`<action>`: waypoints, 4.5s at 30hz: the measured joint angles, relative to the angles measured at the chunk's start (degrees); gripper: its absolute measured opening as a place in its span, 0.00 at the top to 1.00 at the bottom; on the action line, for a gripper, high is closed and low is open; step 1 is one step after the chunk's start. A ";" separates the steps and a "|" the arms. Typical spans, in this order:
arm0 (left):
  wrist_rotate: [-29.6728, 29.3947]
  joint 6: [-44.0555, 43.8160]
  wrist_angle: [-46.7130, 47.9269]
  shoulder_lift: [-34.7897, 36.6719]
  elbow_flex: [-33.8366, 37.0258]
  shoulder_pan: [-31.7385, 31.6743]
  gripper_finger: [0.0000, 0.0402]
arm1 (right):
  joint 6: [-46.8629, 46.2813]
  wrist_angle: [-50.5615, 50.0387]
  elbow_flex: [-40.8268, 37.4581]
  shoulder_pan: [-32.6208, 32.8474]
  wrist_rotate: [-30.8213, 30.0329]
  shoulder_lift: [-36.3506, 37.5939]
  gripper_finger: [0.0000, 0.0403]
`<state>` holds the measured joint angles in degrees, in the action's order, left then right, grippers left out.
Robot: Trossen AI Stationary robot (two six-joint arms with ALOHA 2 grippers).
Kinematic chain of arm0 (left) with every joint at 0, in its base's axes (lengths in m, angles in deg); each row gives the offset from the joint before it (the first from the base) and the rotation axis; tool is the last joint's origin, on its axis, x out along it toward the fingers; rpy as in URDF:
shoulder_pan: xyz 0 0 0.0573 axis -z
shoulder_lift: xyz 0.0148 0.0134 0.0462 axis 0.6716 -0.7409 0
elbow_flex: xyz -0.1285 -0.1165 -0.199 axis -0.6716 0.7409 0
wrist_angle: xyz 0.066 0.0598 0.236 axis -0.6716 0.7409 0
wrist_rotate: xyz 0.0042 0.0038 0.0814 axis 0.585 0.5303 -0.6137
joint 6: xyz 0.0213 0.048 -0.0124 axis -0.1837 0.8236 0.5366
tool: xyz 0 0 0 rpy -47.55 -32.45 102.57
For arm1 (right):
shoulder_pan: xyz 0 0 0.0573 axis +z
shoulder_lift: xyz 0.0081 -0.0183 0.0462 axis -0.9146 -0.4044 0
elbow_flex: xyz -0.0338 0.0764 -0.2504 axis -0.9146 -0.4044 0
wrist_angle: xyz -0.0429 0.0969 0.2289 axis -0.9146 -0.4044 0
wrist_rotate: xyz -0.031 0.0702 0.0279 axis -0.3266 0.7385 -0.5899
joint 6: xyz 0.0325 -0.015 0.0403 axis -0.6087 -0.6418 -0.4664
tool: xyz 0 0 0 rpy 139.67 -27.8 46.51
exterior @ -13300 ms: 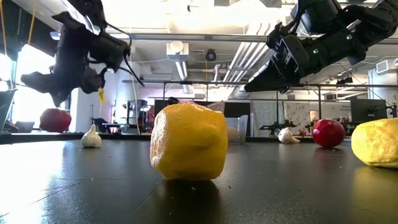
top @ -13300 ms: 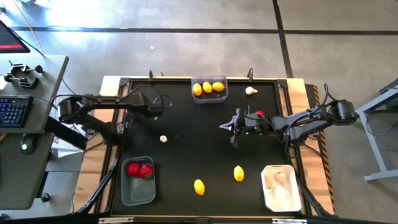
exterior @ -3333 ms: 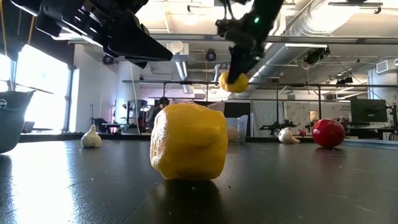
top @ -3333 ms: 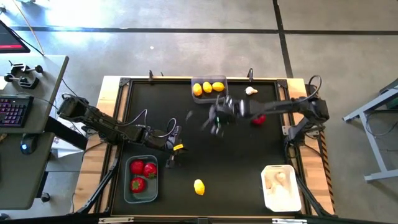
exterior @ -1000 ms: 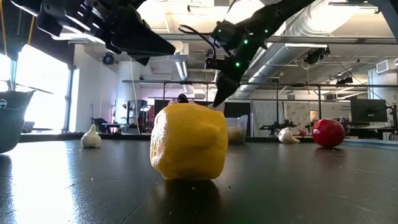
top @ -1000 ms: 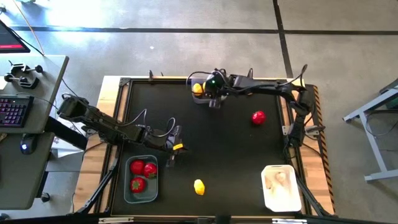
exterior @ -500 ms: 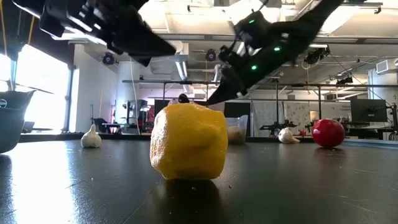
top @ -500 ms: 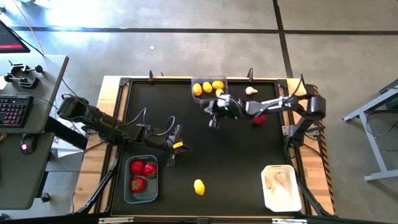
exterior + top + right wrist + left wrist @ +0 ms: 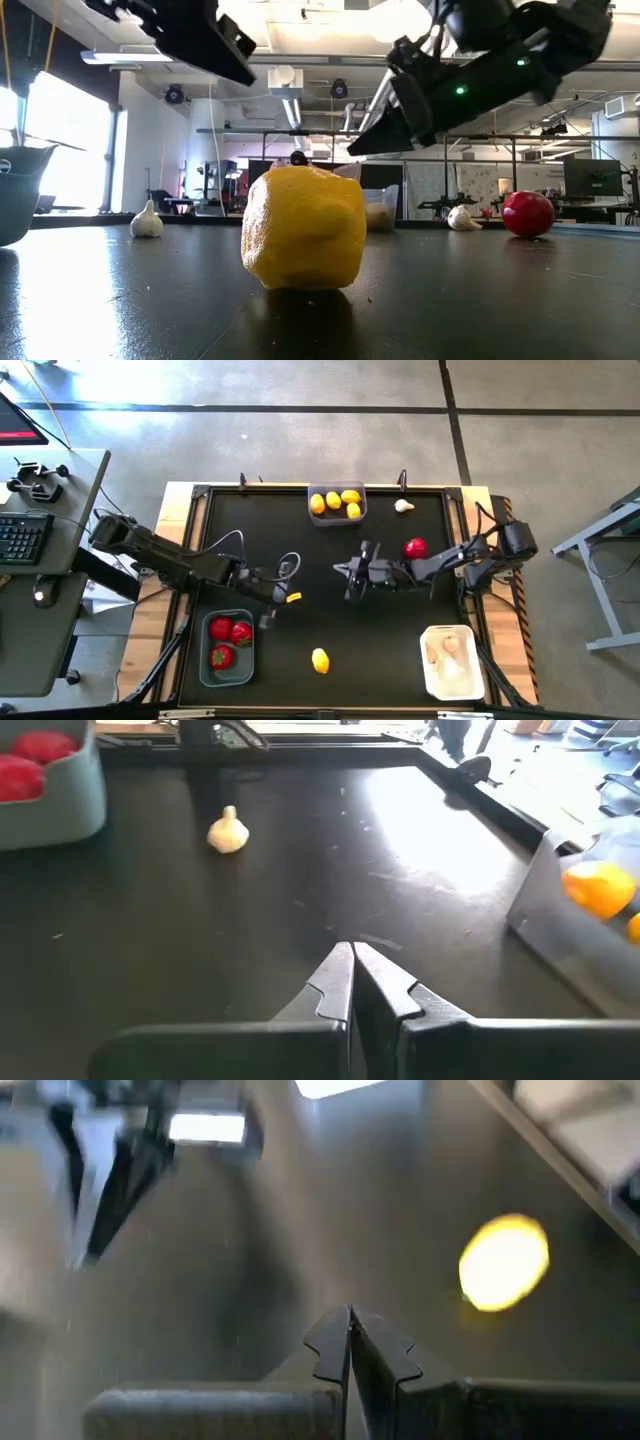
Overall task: Sort produce into baskets
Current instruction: Put the left garlic into the white bin
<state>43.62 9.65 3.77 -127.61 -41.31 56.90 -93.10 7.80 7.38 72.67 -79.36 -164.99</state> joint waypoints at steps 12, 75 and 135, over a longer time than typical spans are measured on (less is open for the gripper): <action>-9.22 -0.93 46.02 0.28 -11.29 2.72 0.90 | -8.20 2.05 -4.40 8.88 -10.87 -0.02 1.00; 5.26 5.76 34.55 -0.98 4.19 -18.94 0.78 | -11.02 2.10 -5.20 11.91 -14.97 -0.09 1.00; 37.24 -42.34 -58.99 -2.23 23.25 -25.62 1.00 | 17.44 -4.61 11.79 16.65 -21.39 -0.61 0.31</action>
<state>80.86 -32.69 -55.22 -129.84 -18.06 31.28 -75.66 3.19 19.17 89.32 -100.75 -165.60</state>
